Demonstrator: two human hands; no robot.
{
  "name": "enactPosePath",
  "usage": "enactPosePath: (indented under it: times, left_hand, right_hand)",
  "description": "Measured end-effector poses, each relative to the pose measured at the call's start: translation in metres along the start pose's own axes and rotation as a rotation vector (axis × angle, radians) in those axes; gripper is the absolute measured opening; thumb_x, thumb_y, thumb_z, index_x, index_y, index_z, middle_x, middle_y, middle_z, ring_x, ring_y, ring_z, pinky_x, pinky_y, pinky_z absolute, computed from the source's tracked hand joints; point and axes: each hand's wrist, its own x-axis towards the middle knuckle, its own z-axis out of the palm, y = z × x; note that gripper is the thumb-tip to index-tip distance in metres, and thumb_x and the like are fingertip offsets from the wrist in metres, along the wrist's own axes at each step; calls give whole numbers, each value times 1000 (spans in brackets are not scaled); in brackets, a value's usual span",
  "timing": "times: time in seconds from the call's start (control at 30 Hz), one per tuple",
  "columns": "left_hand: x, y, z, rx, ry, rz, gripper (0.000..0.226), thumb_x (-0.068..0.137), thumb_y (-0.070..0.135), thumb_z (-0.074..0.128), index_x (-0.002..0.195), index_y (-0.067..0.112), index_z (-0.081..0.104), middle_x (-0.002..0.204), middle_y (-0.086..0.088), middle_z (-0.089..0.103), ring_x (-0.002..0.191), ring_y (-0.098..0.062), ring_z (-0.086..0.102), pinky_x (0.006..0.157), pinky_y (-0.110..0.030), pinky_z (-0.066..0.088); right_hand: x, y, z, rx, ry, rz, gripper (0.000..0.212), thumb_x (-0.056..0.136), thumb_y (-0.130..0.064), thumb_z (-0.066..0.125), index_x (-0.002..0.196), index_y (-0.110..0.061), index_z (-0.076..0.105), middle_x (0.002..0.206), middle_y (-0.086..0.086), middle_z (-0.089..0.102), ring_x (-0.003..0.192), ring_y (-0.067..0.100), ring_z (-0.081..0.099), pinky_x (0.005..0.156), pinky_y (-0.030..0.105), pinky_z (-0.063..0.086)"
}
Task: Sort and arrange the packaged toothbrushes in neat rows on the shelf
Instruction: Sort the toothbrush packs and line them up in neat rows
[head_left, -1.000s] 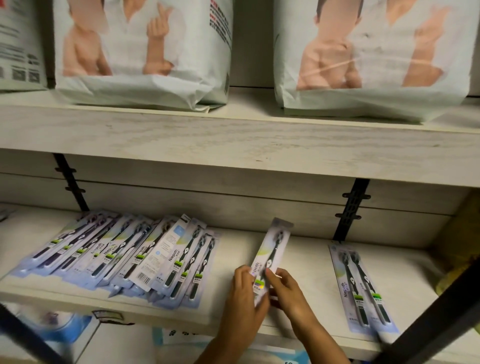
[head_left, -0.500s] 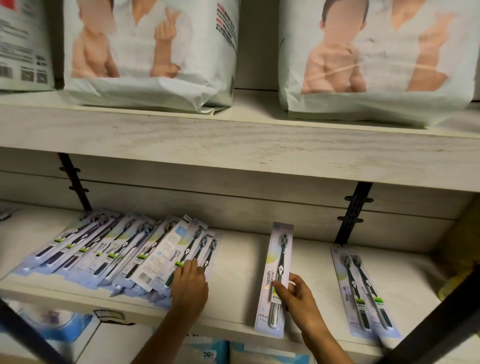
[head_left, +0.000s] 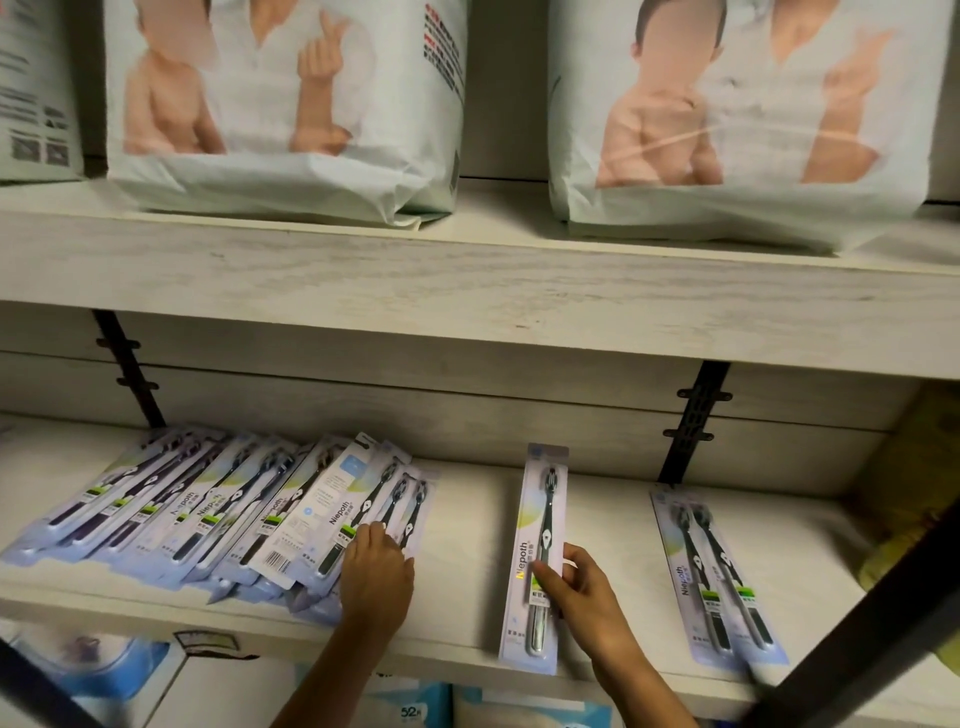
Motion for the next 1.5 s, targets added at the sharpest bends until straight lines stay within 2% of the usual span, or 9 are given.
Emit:
enactPosePath:
  times: [0.13,0.23,0.3,0.57,0.67,0.87,1.03,1.23,1.5]
  left_hand:
    - [2,9,1,-124,95,64,33,70,32,76,77,0,69,77,-12,62,74,-24,58,68,-34,52]
    - [-3,20,-12,-286,158,98,38,83,38,51,81,2,65,76,-10,59,71,-22,57,60,-33,55]
    - [-7,27,-15,-466,162,84,47,86,43,35,90,4,61,83,-9,60,76,-21,57,63,-33,54]
    - [-17,44,-21,-1029,86,-52,36,88,25,58,118,9,47,112,-4,53,101,-22,54,84,-35,46]
    - [-24,53,-25,-1062,101,-54,36,86,19,63,116,6,47,112,-3,49,99,-18,50,83,-30,42]
    - [-21,67,-18,-1051,166,-25,29,73,4,75,92,1,52,100,-13,57,87,-25,56,73,-21,36]
    - [-24,72,-15,-1067,141,-25,33,74,6,74,97,0,52,91,-10,53,80,-25,55,68,-22,37]
    - [-33,74,-23,-1124,38,-13,33,85,20,63,111,9,47,106,-2,47,95,-16,47,79,-30,41]
    - [-38,77,-26,-1124,40,-27,30,84,21,64,107,17,43,108,-2,47,98,-18,48,83,-34,44]
  right_hand:
    - [1,-1,1,-7,5,-4,11,90,-15,59,100,-17,54,99,9,71,85,20,71,68,26,58]
    - [2,-3,2,-9,0,2,13,90,-16,59,103,-16,54,102,9,70,87,20,71,75,31,59]
    - [2,-4,2,-19,-11,13,12,91,-17,58,101,-18,53,104,9,70,88,20,71,78,33,59]
    - [4,-7,-29,-188,112,-2,23,91,-21,58,113,-18,51,101,7,69,89,21,69,83,37,57]
    - [11,-7,-61,-437,270,11,32,91,-30,59,116,-14,49,98,5,66,89,23,66,85,42,54]
    - [28,1,-103,-923,353,162,29,96,-39,46,108,-13,52,109,10,63,98,26,59,80,29,45]
    - [39,6,-114,-958,423,222,29,97,-32,41,115,-14,56,111,12,63,100,28,61,87,35,50]
    - [39,10,-113,-1113,435,192,32,99,-27,39,126,-11,44,124,13,54,113,28,54,91,35,46]
    - [31,14,-111,-1258,412,176,40,95,-9,45,134,-10,36,140,10,33,113,25,55,88,31,46]
